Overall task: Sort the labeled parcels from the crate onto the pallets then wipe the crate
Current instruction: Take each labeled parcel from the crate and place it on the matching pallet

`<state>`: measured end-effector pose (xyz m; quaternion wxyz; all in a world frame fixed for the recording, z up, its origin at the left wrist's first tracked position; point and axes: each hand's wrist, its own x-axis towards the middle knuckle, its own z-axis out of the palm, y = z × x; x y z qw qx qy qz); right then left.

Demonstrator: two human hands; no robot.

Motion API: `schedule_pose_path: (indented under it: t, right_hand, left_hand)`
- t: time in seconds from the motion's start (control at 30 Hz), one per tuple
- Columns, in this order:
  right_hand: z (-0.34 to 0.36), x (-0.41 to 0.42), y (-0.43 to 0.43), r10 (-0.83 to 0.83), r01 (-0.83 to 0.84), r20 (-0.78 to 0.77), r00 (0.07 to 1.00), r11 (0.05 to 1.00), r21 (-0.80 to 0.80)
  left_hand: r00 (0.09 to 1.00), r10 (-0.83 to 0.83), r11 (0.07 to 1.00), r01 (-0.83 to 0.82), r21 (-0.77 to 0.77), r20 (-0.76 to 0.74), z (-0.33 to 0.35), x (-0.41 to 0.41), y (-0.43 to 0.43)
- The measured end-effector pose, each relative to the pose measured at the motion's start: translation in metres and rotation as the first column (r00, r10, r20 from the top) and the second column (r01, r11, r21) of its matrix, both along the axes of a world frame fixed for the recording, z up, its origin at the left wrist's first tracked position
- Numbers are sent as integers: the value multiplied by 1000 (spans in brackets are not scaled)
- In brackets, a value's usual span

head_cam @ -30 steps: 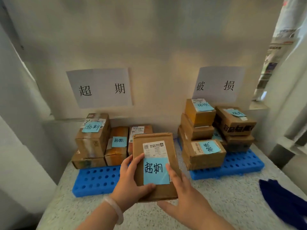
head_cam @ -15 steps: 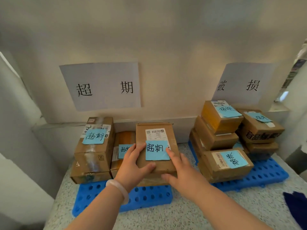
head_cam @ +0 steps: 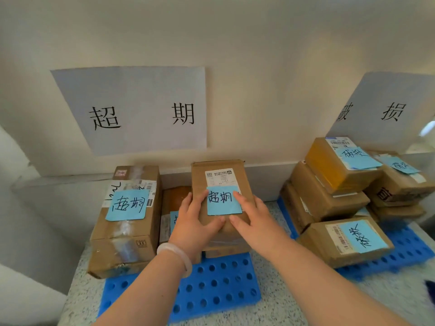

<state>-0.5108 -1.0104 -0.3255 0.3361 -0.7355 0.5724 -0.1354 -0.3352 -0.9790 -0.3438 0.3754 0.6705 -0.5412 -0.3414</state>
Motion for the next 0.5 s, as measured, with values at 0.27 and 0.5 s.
schedule_pose_path:
  t: [0.27, 0.5]
  right_hand:
    - [-8, 3, -12, 4, -4, -20, 1000, 999, -46]
    - [7, -2, 5, -76, 51, -173, 982, 989, -140]
  left_hand:
    - [1000, -2, 1000, 2, -26, 25, -5, 5, -12]
    - [971, -16, 996, -5, 87, 239, 14, 1, -5]
